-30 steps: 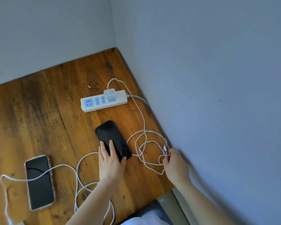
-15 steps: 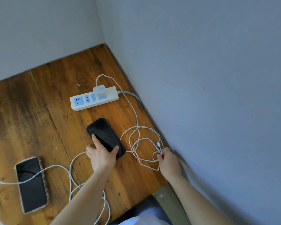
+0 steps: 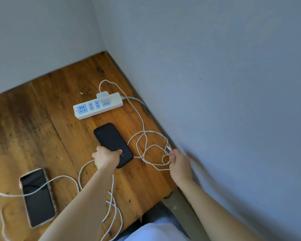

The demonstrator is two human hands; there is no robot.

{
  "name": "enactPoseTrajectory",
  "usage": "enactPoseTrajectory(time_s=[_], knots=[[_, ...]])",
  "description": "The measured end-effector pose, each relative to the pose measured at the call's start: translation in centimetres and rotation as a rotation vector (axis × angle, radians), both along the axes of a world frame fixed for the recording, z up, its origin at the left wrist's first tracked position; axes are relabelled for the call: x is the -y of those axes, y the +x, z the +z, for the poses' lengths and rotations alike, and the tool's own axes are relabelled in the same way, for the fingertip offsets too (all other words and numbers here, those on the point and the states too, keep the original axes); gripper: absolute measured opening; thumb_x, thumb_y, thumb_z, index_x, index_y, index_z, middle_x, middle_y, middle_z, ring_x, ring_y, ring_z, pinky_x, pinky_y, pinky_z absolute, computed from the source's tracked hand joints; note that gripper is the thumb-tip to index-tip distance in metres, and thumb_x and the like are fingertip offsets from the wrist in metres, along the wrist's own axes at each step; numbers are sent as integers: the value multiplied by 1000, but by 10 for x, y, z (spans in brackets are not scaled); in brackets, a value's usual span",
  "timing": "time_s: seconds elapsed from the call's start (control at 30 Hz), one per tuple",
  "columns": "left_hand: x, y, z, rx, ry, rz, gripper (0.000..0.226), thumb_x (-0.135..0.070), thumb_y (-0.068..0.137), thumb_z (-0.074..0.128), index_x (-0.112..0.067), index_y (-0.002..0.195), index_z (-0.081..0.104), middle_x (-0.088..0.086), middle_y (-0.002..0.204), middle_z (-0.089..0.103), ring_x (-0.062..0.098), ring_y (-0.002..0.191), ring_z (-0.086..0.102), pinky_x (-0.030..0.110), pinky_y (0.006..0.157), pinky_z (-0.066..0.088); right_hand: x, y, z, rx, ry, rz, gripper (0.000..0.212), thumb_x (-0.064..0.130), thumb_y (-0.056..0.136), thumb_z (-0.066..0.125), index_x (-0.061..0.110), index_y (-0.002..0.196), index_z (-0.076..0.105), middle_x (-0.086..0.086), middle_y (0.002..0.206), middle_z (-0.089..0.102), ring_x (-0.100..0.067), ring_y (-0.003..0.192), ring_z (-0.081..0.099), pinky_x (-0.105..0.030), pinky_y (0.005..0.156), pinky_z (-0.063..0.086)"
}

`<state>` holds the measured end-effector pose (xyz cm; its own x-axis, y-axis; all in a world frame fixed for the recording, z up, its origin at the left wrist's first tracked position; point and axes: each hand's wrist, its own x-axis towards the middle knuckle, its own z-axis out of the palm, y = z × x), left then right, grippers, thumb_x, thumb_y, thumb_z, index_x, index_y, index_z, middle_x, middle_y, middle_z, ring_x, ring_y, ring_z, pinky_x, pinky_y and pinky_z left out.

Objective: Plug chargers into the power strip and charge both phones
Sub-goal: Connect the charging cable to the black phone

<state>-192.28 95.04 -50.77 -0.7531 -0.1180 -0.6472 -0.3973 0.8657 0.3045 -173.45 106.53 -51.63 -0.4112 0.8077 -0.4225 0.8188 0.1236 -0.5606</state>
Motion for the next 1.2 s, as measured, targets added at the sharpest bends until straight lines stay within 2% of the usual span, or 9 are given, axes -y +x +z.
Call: enactPoseTrajectory(time_s=[0.07,0.17,0.3,0.5,0.77,0.87,1.0,1.1,1.2], knots=[[7,-1,7,20,94,22,39,-21,79,75,2,107,58,21,109,65,37,94,64,40,70,51,5,-6,12,-71,-97,-80,25,12,100,39,10,112,61,6,103,60,-10,94,60,-14,66,44],[21,-3,25,91,245,113,24,-15,81,73,1,94,60,23,98,69,35,81,67,39,66,55,14,-15,37,-124,-189,-97,25,16,99,41,14,111,63,0,96,63,-10,79,61,-18,62,44],[39,-2,52,248,504,360,35,-2,80,72,7,111,58,24,107,66,35,85,68,33,50,51,20,-22,71,-192,-376,-129,24,28,92,50,15,80,66,0,68,53,-12,61,50,-22,56,36],[77,9,99,458,847,573,37,3,83,66,3,118,56,19,92,70,24,69,71,28,45,56,50,-15,128,-334,-433,-119,40,36,98,40,14,78,67,4,57,41,-5,44,34,-17,40,30],[102,21,151,526,1005,557,29,0,81,69,1,108,59,19,70,74,20,58,73,24,49,58,91,-14,190,-426,-329,139,32,33,92,53,17,72,72,10,51,45,-2,48,42,-21,53,38],[103,24,163,514,1034,562,31,-1,81,69,1,110,58,19,77,73,18,54,72,22,43,55,100,-18,202,-439,-288,245,28,35,90,57,23,72,76,11,46,48,-3,45,42,-25,54,41],[99,28,175,507,1043,553,35,-2,81,70,-1,113,58,19,90,72,19,56,72,21,40,52,101,-20,209,-423,-207,249,26,35,87,60,26,70,77,-12,75,71,-31,71,64,-35,62,55],[96,28,179,510,1037,549,36,-3,81,70,-2,115,58,20,97,72,22,66,73,21,41,53,100,-22,209,-408,-209,208,26,36,86,61,26,69,77,-14,85,72,-29,84,66,-21,59,51],[98,28,178,521,1032,555,38,-2,81,70,-2,116,58,21,100,72,24,72,73,21,41,53,102,-21,204,-383,-221,174,25,35,87,62,23,70,77,5,77,73,-12,80,65,-14,55,45]])
